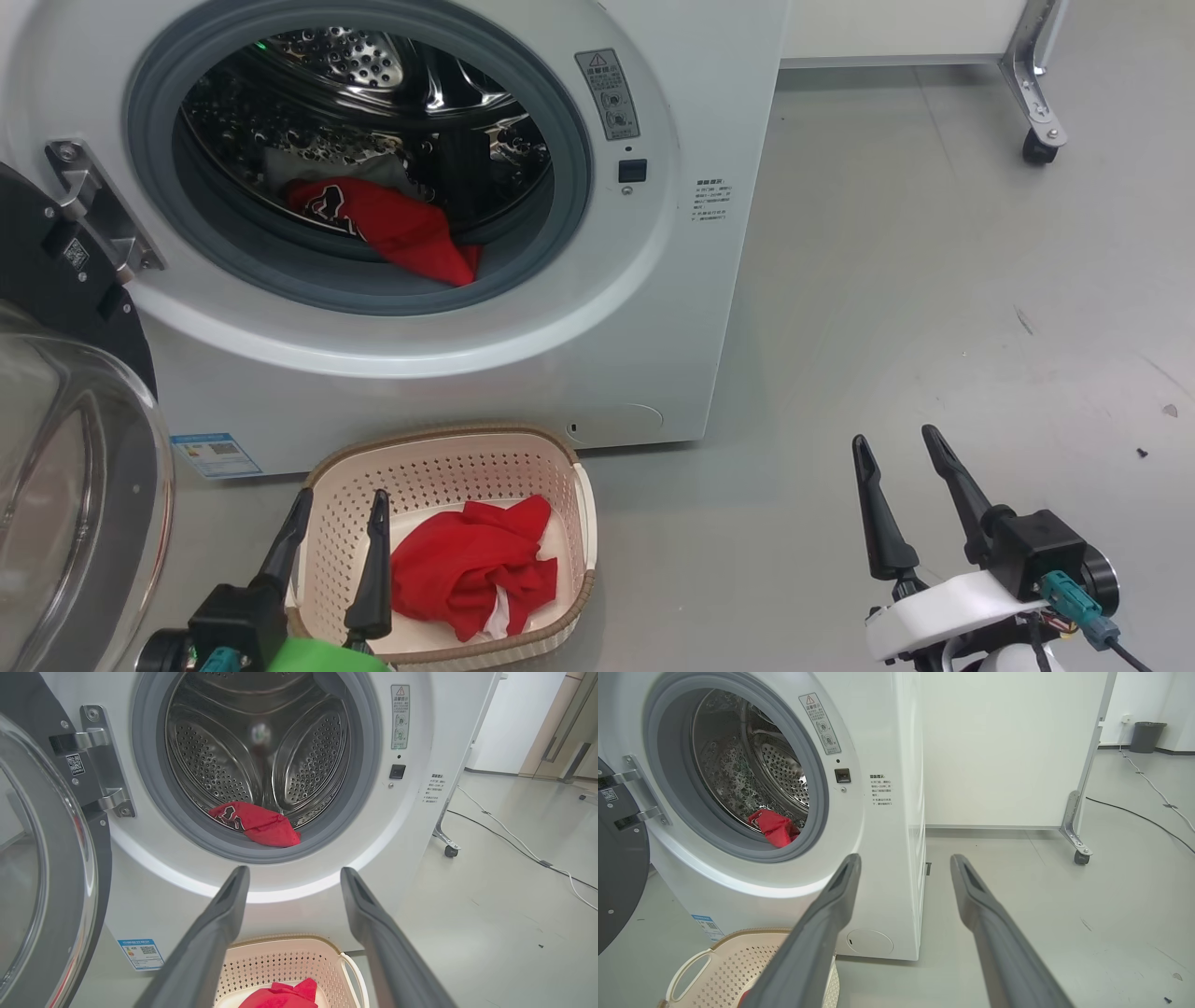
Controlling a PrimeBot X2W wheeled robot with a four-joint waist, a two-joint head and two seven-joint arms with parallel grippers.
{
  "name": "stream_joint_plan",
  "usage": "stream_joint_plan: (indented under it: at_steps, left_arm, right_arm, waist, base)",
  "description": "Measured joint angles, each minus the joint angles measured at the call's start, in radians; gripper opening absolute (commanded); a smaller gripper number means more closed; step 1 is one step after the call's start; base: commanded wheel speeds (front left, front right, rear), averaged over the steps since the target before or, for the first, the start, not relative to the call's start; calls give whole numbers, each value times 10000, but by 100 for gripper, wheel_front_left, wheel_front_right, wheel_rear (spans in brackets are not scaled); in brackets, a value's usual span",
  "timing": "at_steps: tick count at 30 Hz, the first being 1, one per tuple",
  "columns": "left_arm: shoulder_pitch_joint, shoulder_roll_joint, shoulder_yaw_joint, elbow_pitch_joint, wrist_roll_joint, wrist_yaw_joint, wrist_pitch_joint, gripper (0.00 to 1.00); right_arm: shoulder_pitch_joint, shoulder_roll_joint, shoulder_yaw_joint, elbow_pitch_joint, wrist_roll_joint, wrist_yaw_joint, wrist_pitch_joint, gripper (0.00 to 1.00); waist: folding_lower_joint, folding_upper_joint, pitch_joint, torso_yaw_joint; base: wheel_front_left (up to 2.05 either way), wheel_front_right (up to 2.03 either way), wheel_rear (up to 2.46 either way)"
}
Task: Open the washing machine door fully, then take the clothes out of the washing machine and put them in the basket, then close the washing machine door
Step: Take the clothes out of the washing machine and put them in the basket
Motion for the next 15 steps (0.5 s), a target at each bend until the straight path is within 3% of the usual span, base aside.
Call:
stream_joint_plan:
  at_steps: [15]
  left_arm:
    - [188, 8, -58, -639, 44, 159, 263, 100]
  right_arm:
    - [6, 0, 105, -151, 12, -2, 0, 100]
  waist:
    - [0, 0, 124, 39]
  base:
    - [0, 0, 0]
